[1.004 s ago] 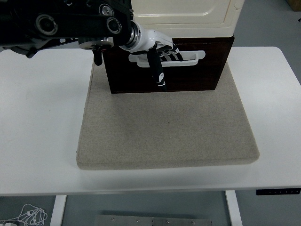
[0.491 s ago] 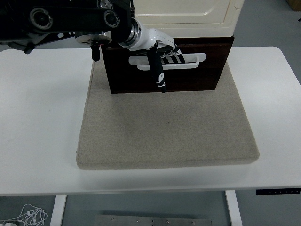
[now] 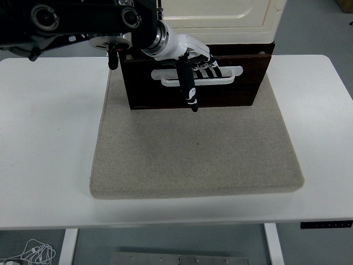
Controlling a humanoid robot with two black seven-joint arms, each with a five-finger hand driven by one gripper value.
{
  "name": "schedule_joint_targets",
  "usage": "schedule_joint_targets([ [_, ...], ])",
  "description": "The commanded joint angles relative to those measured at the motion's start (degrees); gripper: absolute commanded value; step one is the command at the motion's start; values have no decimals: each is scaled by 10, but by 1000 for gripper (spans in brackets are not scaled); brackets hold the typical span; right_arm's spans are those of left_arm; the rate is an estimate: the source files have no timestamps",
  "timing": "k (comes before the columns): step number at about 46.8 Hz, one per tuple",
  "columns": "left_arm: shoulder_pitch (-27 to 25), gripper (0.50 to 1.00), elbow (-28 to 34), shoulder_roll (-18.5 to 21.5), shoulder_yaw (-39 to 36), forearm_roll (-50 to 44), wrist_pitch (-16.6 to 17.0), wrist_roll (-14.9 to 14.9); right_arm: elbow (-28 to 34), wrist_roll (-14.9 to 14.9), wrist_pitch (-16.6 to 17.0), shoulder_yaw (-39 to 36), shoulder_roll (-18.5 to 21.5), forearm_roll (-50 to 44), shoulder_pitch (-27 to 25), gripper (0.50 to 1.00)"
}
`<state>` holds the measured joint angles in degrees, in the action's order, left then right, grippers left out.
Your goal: Open the drawer under the combination cabinet
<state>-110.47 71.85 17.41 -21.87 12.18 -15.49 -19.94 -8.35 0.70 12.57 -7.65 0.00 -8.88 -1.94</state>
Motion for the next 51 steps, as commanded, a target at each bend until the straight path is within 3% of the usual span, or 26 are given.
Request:
schedule_joint_targets([
  [1, -1, 1000, 1, 0, 2, 0, -6, 0, 0, 0, 0, 0, 0, 0, 0, 926],
  [28, -3, 1000, 4, 1, 4, 0, -17, 0, 0, 0, 0, 0, 0, 0, 0, 926],
  [51, -2, 1000, -1, 1, 4, 0, -6, -1, 0, 0, 0, 0, 0, 0, 0, 926],
])
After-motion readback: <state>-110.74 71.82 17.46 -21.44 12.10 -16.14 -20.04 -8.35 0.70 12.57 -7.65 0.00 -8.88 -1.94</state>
